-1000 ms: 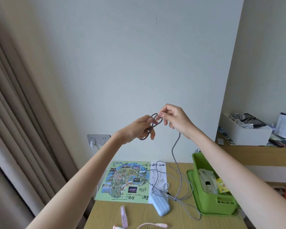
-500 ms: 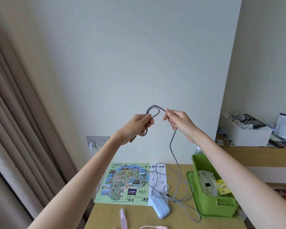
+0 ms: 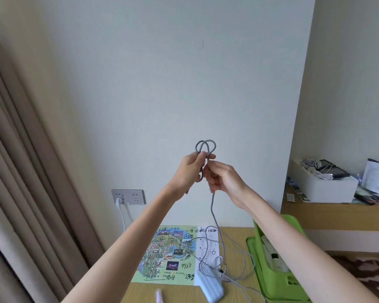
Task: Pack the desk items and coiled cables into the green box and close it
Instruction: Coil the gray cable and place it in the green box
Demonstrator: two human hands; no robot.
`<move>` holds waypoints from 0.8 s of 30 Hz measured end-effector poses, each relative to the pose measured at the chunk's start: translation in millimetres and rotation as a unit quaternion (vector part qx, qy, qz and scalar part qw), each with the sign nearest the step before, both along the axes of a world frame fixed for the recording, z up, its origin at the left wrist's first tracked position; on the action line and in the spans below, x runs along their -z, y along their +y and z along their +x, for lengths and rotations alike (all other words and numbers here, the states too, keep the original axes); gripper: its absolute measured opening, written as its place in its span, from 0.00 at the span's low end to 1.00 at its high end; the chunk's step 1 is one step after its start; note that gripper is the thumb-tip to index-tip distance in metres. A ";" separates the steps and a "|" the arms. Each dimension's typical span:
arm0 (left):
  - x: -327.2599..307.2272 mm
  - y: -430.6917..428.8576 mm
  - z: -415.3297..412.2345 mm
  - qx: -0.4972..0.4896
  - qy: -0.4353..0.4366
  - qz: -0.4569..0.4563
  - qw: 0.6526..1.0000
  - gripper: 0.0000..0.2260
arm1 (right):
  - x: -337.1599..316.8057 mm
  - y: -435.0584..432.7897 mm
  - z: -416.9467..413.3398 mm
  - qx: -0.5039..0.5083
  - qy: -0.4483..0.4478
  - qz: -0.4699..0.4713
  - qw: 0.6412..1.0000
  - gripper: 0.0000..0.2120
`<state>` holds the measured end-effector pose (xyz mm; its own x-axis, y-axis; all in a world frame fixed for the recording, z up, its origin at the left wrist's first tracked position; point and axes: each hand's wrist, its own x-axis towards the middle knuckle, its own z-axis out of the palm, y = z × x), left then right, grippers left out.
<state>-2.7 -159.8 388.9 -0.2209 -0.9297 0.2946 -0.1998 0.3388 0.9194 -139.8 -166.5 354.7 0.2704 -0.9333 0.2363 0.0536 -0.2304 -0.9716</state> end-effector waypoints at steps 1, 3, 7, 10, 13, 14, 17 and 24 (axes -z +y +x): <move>-1.2 1.2 -1.1 0.000 -0.006 -0.007 1.000 0.14 | -0.2 0.0 0.1 0.005 -0.001 0.001 1.000 0.19; -2.8 3.5 -2.3 0.003 -0.022 -0.023 1.000 0.12 | -0.6 0.9 0.3 0.005 -0.001 0.001 1.000 0.20; -4.4 4.8 -2.2 -0.022 -0.044 -0.041 0.998 0.11 | -1.9 4.3 -1.8 -0.010 0.035 -0.001 0.999 0.19; -9.4 -0.1 6.7 -0.075 -0.015 -0.017 0.997 0.12 | -3.8 5.4 -7.3 -0.001 0.060 -0.002 0.998 0.17; -13.3 -5.7 20.4 -0.081 0.048 0.013 0.996 0.14 | -3.9 5.4 -10.8 0.008 0.063 -0.005 0.998 0.15; -14.3 -6.4 23.8 -0.074 0.086 0.020 0.993 0.14 | -3.7 5.4 -11.1 0.009 0.066 -0.005 0.998 0.15; -17.2 -6.0 30.9 -0.014 0.234 0.077 0.969 0.15 | -2.9 4.4 -9.0 0.016 0.076 -0.005 0.997 0.15; -21.3 0.9 54.7 0.082 0.488 0.241 0.835 0.14 | -1.8 0.7 4.9 0.054 0.088 -0.044 0.994 0.15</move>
<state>52.0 -158.9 410.2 -0.2303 -0.9731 0.0094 0.7375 -0.1682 0.6541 -134.9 -165.8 356.5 0.2138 -0.9372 0.2755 -0.1460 -0.3095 -0.9396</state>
